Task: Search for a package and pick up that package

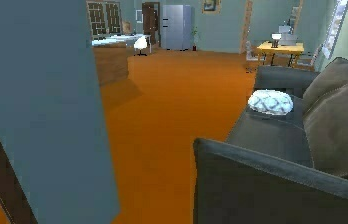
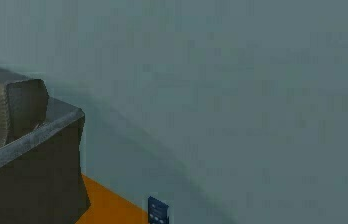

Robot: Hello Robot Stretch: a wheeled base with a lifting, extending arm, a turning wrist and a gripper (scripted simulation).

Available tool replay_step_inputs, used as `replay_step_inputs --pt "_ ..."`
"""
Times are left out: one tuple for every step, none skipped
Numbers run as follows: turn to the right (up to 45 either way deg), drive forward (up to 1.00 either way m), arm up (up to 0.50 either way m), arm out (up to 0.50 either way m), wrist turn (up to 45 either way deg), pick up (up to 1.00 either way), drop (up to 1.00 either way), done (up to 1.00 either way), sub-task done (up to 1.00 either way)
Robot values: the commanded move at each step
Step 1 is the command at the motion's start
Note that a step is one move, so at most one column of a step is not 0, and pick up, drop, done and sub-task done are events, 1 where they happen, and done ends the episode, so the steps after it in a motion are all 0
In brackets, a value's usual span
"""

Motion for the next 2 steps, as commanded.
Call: replay_step_inputs --pt "0.0 0.0 0.1 0.0 0.0 0.0 0.0 0.0 0.0" --pt "0.0 0.0 0.0 0.0 0.0 0.0 0.0 1.0 0.0"
